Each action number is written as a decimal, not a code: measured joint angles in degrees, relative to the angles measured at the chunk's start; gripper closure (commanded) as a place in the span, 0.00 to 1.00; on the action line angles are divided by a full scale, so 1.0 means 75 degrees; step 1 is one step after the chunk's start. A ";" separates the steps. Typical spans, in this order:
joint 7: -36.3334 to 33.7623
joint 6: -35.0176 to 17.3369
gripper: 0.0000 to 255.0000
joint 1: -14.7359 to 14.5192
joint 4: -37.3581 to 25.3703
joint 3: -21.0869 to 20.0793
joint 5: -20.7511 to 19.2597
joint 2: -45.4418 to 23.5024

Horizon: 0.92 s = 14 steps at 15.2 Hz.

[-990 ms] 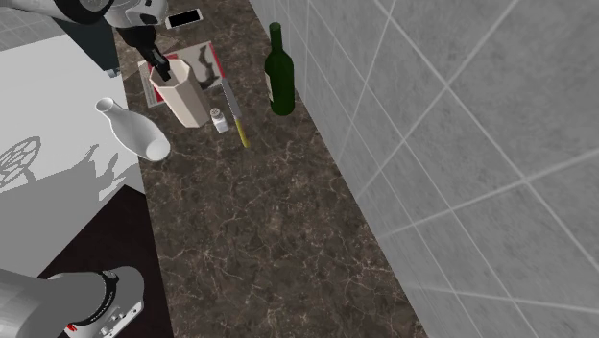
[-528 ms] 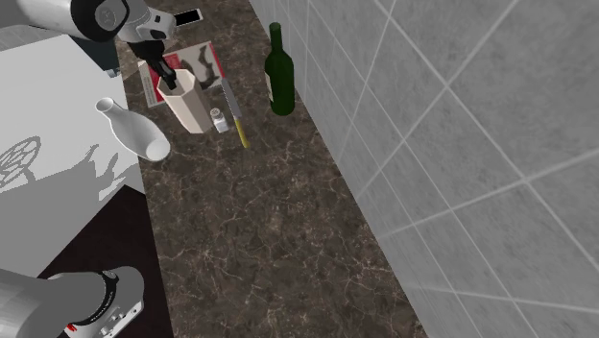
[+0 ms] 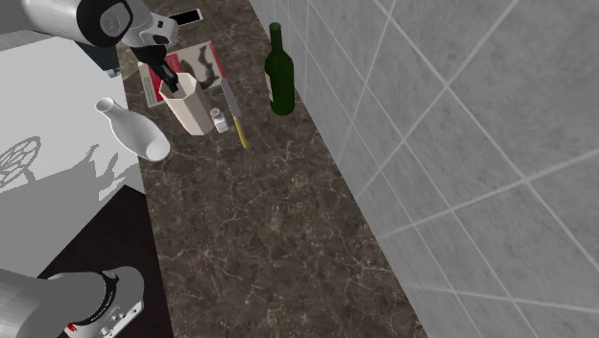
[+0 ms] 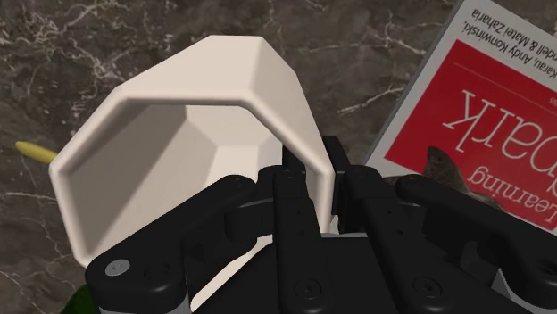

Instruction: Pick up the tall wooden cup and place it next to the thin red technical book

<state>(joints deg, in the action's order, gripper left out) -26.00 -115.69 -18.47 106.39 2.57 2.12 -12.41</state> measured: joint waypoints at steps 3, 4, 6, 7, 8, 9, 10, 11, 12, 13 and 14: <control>-0.0001 -0.0002 0.00 0.0000 -0.0002 0.0000 0.0000 0.0002; -0.0001 -0.0003 0.00 0.0000 -0.0002 0.0000 0.0000 0.0002; -0.0001 -0.0003 0.00 0.0000 -0.0002 0.0000 0.0000 0.0003; -0.0001 -0.0003 0.00 0.0000 -0.0002 0.0000 0.0000 0.0003; -0.0001 0.0094 0.00 0.0001 -0.0077 0.0001 -0.0003 0.0025; -0.0020 0.0277 0.00 -0.0006 -0.0232 -0.0003 -0.0006 0.0058; -0.0033 0.0458 0.00 -0.0010 -0.0373 -0.0004 -0.0012 0.0100; -0.0023 0.0669 0.00 -0.0001 -0.0539 0.0003 -0.0016 0.0147; -0.0017 0.0776 0.00 0.0006 -0.0628 0.0008 -0.0019 0.0167; -0.0022 0.0849 0.00 0.0005 -0.0674 0.0008 -0.0021 0.0190; -0.0018 0.0883 0.00 0.0008 -0.0697 0.0010 -0.0022 0.0200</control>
<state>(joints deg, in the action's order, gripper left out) -26.13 -109.07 -18.41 101.16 2.64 1.96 -10.91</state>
